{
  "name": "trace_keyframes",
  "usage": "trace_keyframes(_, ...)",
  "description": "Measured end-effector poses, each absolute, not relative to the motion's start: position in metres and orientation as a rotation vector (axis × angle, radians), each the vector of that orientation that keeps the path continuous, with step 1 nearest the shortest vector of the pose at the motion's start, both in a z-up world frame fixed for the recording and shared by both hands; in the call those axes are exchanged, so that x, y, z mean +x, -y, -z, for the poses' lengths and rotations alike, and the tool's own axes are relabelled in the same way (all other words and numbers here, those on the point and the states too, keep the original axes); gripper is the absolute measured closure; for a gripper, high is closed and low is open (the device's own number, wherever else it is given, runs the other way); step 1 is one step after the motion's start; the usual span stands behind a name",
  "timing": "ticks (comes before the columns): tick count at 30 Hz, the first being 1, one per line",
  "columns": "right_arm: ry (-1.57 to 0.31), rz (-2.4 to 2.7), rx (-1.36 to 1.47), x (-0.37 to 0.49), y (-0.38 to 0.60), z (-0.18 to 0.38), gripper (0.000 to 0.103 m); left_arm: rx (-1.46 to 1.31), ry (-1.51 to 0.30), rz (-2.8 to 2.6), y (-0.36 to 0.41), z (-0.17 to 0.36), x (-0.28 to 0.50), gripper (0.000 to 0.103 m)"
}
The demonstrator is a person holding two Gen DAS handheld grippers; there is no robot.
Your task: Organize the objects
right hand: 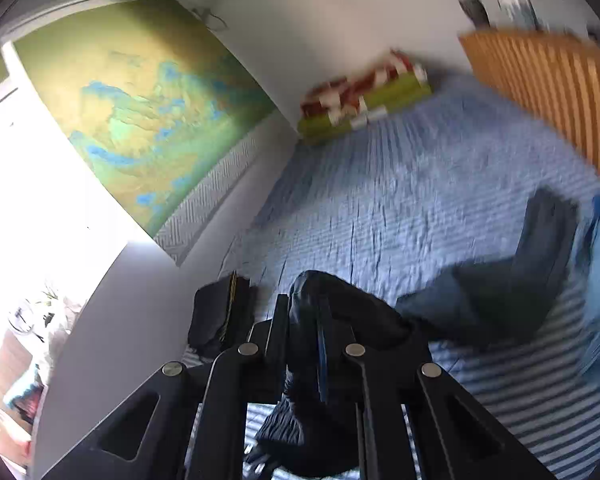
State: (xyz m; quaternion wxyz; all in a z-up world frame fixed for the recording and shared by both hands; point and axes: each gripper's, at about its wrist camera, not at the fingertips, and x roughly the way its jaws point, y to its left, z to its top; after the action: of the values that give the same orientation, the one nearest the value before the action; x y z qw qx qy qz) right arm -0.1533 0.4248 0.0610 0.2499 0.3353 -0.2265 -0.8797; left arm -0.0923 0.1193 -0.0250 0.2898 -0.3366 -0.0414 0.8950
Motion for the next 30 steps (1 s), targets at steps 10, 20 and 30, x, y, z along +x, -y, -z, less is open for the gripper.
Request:
trace_keyframes(10, 0.312, 2.389, 0.815, -0.163, -0.302, -0.134, 0.093, -0.835, 0.386, -2.409, 0.000, -0.011, -0.069, 0.097)
trace_keyframes(20, 0.012, 1.999, 1.106, -0.224, -0.003, -0.006, 0.093, -1.176, 0.882, -2.655, 0.233, 0.098, -0.062, 0.097)
trace_keyframes(30, -0.158, 1.819, 1.331, -0.256, 0.106, 0.077, 0.064, -1.305, 1.085, -2.794, 0.322, 0.146, -0.057, 0.071)
